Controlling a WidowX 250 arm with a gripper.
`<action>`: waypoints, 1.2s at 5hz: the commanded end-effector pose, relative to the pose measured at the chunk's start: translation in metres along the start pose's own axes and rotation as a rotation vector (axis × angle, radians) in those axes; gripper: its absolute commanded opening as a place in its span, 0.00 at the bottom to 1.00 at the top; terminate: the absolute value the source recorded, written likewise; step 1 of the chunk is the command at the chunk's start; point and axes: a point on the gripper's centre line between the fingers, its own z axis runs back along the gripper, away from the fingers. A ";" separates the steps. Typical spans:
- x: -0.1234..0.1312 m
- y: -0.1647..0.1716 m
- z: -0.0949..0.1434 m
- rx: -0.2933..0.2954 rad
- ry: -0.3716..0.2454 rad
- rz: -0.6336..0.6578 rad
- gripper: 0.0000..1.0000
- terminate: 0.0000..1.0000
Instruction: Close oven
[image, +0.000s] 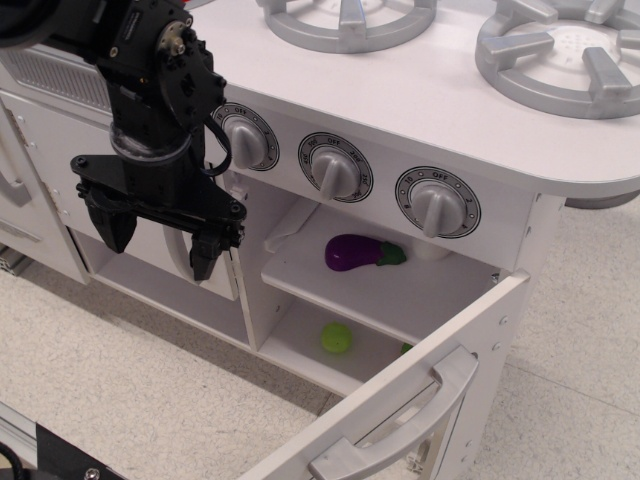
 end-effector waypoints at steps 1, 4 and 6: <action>0.000 0.000 0.000 0.000 0.000 0.000 1.00 0.00; -0.048 -0.072 0.027 -0.143 0.021 -0.262 1.00 0.00; -0.087 -0.105 0.015 -0.207 0.032 -0.444 1.00 0.00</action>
